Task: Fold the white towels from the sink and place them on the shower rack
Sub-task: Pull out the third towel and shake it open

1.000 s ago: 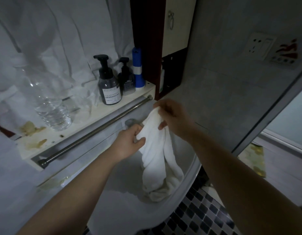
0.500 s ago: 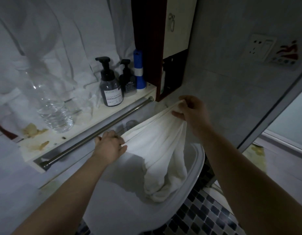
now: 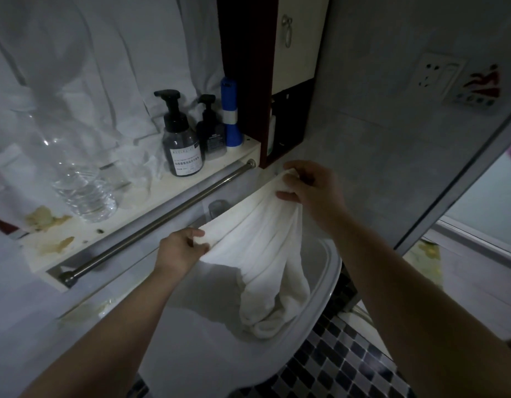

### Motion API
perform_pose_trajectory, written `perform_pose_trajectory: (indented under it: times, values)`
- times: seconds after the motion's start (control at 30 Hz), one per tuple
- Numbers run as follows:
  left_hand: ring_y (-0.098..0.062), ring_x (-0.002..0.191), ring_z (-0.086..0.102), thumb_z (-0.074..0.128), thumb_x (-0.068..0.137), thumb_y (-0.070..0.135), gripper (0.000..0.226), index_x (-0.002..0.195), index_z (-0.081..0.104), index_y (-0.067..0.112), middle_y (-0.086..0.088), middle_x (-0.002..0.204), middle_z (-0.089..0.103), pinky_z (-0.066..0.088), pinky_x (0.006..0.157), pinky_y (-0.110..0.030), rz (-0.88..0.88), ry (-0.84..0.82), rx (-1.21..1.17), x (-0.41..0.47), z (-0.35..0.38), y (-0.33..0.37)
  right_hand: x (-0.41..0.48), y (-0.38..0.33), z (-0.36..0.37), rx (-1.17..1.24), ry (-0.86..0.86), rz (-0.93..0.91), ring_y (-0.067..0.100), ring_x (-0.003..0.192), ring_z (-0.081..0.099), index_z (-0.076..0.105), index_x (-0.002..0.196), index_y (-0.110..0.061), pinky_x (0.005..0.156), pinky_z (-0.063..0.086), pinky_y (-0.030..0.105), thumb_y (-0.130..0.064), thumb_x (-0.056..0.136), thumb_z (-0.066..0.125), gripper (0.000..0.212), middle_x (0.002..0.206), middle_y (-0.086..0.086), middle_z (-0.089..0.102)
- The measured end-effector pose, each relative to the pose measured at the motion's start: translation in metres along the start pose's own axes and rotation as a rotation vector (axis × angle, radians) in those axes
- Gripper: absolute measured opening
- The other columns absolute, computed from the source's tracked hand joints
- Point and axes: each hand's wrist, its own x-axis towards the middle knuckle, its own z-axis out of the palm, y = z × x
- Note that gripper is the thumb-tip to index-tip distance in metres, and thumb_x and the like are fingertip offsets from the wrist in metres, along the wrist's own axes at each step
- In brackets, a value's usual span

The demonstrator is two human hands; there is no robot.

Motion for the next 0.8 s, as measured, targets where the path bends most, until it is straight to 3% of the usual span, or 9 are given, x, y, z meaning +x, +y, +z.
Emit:
perform_pose_trajectory:
  times: [0.13,0.23,0.37,0.6,0.8]
  values:
    - [-0.014,0.083,0.064,0.08,0.081,0.026,0.033,0.113,0.073,0.023,-0.001,0.085,0.073,0.048,0.088,-0.019,0.002,0.05,0.037,0.003,0.002,0.003,0.0,0.004,0.001,-0.002,-0.03,-0.009,0.019,0.097,0.074,0.073,0.102,-0.021,0.079,0.062,0.034,-0.005,0.093,0.068,0.019,0.107,0.013,0.066]
    - [-0.021,0.097,0.069,0.078,0.08,0.026,0.024,0.103,0.079,0.017,-0.005,0.098,0.077,0.05,0.091,-0.023,-0.075,0.057,0.058,0.006,0.001,0.002,0.001,0.007,0.001,-0.001,-0.04,-0.015,0.018,0.097,0.074,0.073,0.104,-0.022,0.08,0.062,0.035,-0.008,0.092,0.069,0.018,0.104,0.007,0.068]
    - [-0.024,0.101,0.069,0.08,0.08,0.035,0.026,0.098,0.081,0.016,-0.007,0.097,0.078,0.051,0.089,-0.026,-0.158,0.061,0.05,0.006,0.001,-0.004,0.003,0.01,-0.002,-0.019,-0.025,-0.019,0.02,0.095,0.074,0.075,0.098,-0.03,0.078,0.063,0.035,-0.011,0.091,0.069,0.02,0.097,0.006,0.067]
    - [-0.023,0.099,0.068,0.075,0.084,0.04,0.022,0.093,0.079,0.021,-0.003,0.093,0.077,0.049,0.086,-0.027,-0.155,0.071,-0.086,0.011,-0.007,-0.011,0.003,0.016,-0.016,-0.016,-0.009,0.03,0.02,0.093,0.074,0.074,0.101,-0.025,0.078,0.063,0.034,-0.009,0.093,0.069,0.019,0.086,-0.002,0.071]
    - [-0.027,0.085,0.074,0.078,0.081,0.035,0.019,0.091,0.078,0.019,-0.006,0.08,0.077,0.058,0.091,-0.041,-0.216,0.077,-0.218,0.012,-0.013,-0.018,0.001,0.017,-0.019,-0.015,-0.018,0.034,0.02,0.094,0.074,0.075,0.097,-0.029,0.077,0.063,0.033,-0.011,0.092,0.07,0.02,0.091,0.001,0.071]
